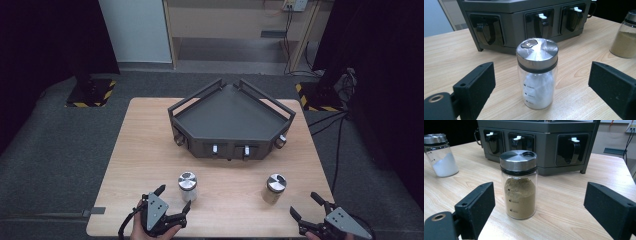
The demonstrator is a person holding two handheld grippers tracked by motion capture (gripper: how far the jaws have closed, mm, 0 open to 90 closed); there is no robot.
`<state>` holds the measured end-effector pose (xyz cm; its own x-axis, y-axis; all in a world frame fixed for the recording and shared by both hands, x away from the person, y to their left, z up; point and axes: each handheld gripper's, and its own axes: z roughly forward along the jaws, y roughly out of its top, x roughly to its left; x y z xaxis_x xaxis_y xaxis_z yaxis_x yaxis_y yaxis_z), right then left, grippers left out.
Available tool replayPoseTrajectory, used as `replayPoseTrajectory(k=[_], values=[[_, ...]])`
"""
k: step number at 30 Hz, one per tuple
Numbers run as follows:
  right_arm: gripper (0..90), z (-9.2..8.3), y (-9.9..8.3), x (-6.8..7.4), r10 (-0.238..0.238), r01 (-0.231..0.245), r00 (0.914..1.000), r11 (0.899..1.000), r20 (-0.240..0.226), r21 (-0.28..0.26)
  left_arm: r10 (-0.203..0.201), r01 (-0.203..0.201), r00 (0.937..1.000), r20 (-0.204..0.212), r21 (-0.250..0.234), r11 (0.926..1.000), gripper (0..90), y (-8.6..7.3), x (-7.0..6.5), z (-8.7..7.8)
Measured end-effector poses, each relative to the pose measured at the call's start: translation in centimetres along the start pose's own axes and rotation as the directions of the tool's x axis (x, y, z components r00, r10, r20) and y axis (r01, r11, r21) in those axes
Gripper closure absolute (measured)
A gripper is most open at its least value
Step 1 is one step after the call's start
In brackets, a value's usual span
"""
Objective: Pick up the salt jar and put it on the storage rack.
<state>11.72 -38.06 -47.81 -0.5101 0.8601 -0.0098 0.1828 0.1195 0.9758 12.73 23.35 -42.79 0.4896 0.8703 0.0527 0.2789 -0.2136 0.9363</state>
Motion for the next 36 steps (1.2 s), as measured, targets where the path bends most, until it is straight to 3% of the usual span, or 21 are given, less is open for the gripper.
replayPoseTrajectory(k=[11, 20, 26, 29, 36], values=[[10.1, 0.1, 0.0, -0.1, 0.000, 0.000, 1.0000, 1.000, -0.003, 0.004, -0.014, 0.014, 0.9999, 0.009, 0.017, 0.9998, 6.4, 0.1, 0.2, 0.1], [10.1, 0.0, 0.0, 0.0, -0.002, 0.002, 1.0000, 1.000, -0.002, 0.002, -0.027, 0.024, 0.9983, 0.051, 0.045, 0.9987, 6.2, 0.6, 0.6, -0.6], [10.2, 0.1, 0.0, -0.1, 0.003, -0.003, 1.0000, 1.000, -0.004, 0.008, -0.089, 0.086, 0.9951, 0.043, 0.063, 0.9943, 4.8, 0.5, 1.3, -0.7], [10.2, 0.1, 0.0, -0.1, 0.001, -0.001, 1.0000, 1.000, -0.004, 0.008, -0.134, 0.129, 0.9884, 0.071, 0.079, 0.9886, 4.5, 0.7, 1.7, -0.7], [10.2, 0.0, 0.0, 0.0, 0.004, -0.004, 1.0000, 1.000, 0.002, 0.008, -0.142, 0.134, 0.9855, 0.093, 0.084, 0.9874, 3.6, 1.3, 1.6, -0.7]])
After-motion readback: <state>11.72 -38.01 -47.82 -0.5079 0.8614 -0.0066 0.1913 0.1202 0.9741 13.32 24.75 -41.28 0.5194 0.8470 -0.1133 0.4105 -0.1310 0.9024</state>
